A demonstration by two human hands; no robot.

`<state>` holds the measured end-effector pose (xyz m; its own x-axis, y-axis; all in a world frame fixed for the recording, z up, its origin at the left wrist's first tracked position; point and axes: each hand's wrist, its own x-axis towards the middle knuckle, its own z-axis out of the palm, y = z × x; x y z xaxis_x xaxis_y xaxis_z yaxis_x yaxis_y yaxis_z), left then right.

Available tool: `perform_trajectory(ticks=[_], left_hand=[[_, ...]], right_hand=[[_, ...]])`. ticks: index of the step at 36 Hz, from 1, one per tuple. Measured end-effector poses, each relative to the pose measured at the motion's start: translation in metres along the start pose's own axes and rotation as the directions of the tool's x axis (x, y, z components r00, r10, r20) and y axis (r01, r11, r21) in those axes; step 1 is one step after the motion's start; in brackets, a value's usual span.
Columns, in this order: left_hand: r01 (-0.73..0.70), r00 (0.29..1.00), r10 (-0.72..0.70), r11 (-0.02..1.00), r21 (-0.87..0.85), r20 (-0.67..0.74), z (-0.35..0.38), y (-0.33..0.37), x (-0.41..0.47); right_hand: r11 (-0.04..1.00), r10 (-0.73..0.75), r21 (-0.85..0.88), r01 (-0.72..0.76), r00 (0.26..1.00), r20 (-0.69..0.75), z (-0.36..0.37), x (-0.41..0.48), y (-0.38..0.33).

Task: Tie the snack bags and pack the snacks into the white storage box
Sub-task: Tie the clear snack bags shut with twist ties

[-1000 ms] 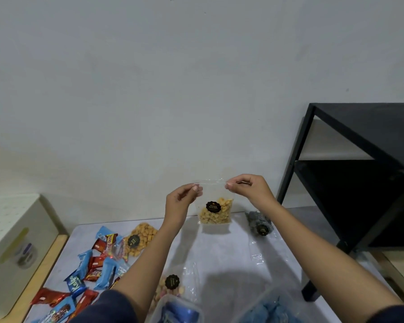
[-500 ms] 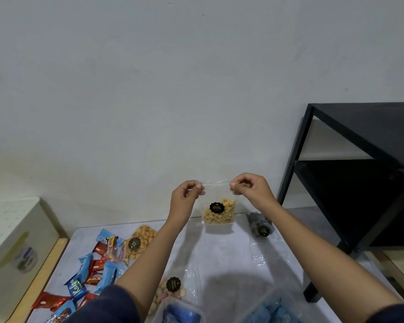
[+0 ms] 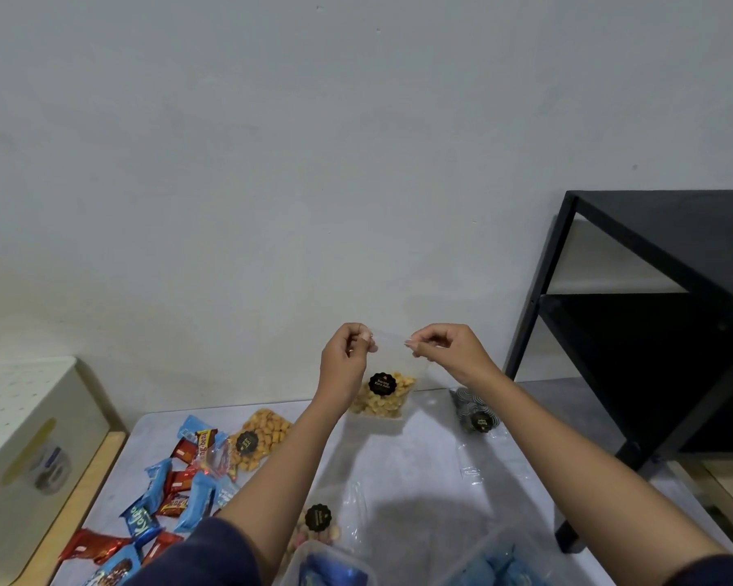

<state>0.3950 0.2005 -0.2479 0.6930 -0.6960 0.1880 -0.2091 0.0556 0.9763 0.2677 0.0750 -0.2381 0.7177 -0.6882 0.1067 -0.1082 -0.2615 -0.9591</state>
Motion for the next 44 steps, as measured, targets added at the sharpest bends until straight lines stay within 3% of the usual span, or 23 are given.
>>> perform_trajectory(ticks=[28, 44], left_hand=[[0.028, 0.996, -0.029, 1.0, 0.007, 0.082, 0.003, 0.001, -0.005], [0.208, 0.956, -0.148, 0.952, -0.227, 0.255, -0.004, 0.001, -0.008]], right_hand=[[0.993, 0.058, -0.11, -0.05, 0.995, 0.077, 0.008, -0.006, -0.013], [0.975, 0.018, -0.223, 0.003, 0.996, 0.09, 0.011, -0.007, -0.013]])
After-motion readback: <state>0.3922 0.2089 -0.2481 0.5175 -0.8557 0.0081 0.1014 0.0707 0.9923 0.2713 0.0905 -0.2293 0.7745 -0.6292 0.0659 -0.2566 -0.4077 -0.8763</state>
